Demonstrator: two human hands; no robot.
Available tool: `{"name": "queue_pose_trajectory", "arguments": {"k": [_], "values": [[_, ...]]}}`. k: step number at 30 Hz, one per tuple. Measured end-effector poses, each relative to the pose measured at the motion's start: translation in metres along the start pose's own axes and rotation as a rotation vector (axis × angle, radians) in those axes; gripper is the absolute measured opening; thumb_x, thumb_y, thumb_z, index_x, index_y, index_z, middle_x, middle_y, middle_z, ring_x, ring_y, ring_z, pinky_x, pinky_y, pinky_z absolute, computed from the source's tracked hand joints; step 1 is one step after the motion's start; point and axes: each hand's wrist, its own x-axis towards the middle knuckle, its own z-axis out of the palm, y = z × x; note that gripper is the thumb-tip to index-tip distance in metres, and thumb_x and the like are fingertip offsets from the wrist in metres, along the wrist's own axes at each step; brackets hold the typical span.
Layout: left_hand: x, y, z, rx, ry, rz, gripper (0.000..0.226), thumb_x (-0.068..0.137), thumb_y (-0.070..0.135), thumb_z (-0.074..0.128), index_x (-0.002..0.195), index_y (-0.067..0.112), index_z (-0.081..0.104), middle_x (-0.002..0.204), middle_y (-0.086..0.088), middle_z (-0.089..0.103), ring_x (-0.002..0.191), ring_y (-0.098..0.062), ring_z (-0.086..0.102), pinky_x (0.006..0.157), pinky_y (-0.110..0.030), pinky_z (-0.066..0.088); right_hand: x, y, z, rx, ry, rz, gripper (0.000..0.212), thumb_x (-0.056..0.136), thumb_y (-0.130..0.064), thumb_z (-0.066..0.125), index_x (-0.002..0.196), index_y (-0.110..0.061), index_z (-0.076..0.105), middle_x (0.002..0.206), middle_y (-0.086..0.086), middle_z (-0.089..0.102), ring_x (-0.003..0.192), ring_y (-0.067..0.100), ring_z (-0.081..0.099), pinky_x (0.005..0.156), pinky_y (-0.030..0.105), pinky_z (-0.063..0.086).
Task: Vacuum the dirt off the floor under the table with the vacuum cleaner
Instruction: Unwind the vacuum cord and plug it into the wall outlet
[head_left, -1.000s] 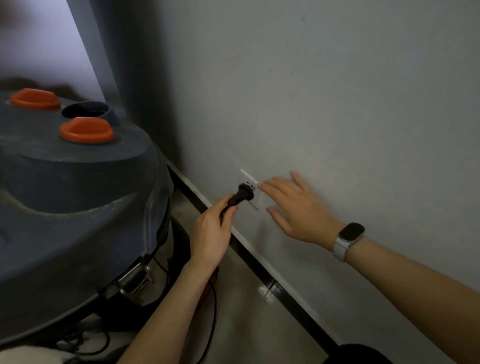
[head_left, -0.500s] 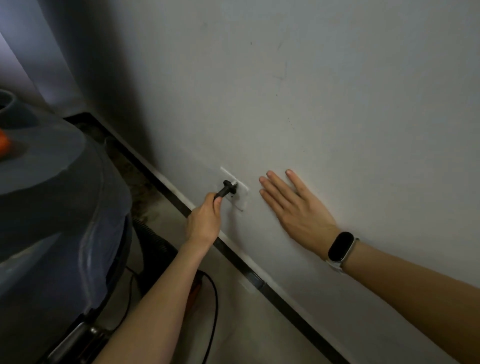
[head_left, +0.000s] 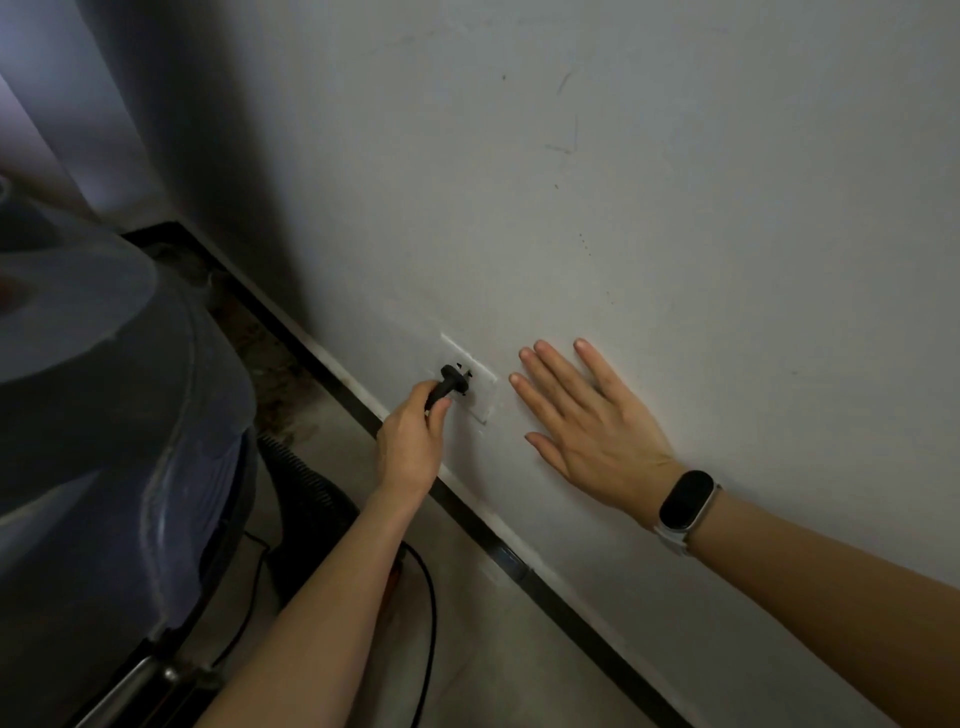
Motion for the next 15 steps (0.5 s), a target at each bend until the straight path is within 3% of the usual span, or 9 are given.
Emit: {"name": "queue_pose_trajectory", "arguments": {"k": [5, 8, 11, 15], "values": [[0.005, -0.007, -0.001, 0.059, 0.023, 0.01, 0.026, 0.098, 0.024, 0.048, 0.11, 0.007, 0.064, 0.076, 0.002, 0.057, 0.061, -0.011, 0.05, 0.049, -0.02, 0.032, -0.001, 0.001, -0.001, -0.05, 0.0, -0.011, 0.062, 0.096, -0.046, 0.028, 0.144, -0.007, 0.029, 0.151, 0.016, 0.029, 0.142, 0.029, 0.025, 0.118, 0.048, -0.005], [0.009, -0.01, -0.003, 0.003, -0.044, -0.001, 0.024, 0.098, 0.022, 0.047, 0.103, 0.005, 0.065, 0.073, 0.0, 0.055, 0.064, -0.015, 0.05, 0.053, -0.026, 0.038, 0.0, 0.001, -0.001, -0.071, -0.006, -0.016, 0.061, 0.095, -0.043, 0.028, 0.143, -0.006, 0.029, 0.151, 0.016, 0.029, 0.142, 0.03, 0.025, 0.117, 0.049, -0.005], [0.012, -0.003, -0.002, -0.297, -0.189, -0.239, 0.024, 0.1, 0.021, 0.042, 0.097, 0.007, 0.062, 0.073, -0.002, 0.052, 0.068, -0.016, 0.049, 0.06, -0.026, 0.041, 0.0, 0.002, -0.002, -0.079, -0.01, -0.025, 0.06, 0.095, -0.042, 0.027, 0.142, -0.005, 0.032, 0.151, 0.017, 0.029, 0.142, 0.031, 0.025, 0.117, 0.049, -0.002], [0.018, 0.005, -0.001, -0.486, -0.322, -0.515, 0.03, 0.102, 0.024, 0.037, 0.086, 0.01, 0.059, 0.065, -0.002, 0.043, 0.054, -0.01, 0.037, 0.046, -0.016, 0.032, -0.001, 0.001, -0.002, -0.049, 0.001, -0.019, 0.058, 0.096, -0.04, 0.028, 0.141, -0.005, 0.036, 0.15, 0.018, 0.033, 0.141, 0.032, 0.027, 0.116, 0.049, 0.001]]}}
